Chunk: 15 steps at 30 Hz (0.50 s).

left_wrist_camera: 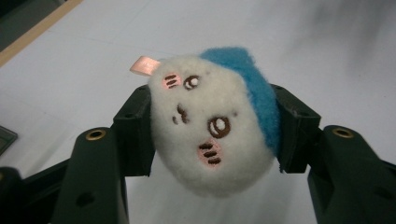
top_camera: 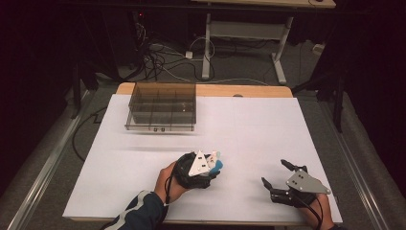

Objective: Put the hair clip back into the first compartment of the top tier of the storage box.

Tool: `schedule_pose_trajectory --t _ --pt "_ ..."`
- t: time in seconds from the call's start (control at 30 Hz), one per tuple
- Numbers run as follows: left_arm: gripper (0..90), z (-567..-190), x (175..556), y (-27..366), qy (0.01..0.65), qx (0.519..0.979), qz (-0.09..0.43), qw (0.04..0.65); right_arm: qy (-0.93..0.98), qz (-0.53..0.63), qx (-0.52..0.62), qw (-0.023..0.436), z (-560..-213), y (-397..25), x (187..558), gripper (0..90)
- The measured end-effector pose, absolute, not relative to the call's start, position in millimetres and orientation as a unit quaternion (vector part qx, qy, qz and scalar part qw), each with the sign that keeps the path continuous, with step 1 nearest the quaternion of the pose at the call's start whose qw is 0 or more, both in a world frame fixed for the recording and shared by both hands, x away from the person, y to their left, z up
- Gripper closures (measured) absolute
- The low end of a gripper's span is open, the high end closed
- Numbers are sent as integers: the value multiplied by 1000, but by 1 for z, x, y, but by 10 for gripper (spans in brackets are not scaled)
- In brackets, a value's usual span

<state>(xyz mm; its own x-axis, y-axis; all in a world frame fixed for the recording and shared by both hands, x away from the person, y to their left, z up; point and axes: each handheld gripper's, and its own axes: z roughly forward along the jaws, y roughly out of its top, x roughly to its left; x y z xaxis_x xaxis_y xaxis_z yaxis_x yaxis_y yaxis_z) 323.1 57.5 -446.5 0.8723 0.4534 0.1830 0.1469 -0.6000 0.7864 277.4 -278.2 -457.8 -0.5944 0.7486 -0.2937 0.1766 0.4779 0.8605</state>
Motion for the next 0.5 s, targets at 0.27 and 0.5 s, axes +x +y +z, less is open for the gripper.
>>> schedule_pose_trajectory --t 0.27,0.5 --pt "401 -442 325 66 181 869 194 417 790 418 292 341 -458 -277 277 165" --pt "401 -440 325 76 191 864 204 418 791 420 289 339 -457 -275 279 165"
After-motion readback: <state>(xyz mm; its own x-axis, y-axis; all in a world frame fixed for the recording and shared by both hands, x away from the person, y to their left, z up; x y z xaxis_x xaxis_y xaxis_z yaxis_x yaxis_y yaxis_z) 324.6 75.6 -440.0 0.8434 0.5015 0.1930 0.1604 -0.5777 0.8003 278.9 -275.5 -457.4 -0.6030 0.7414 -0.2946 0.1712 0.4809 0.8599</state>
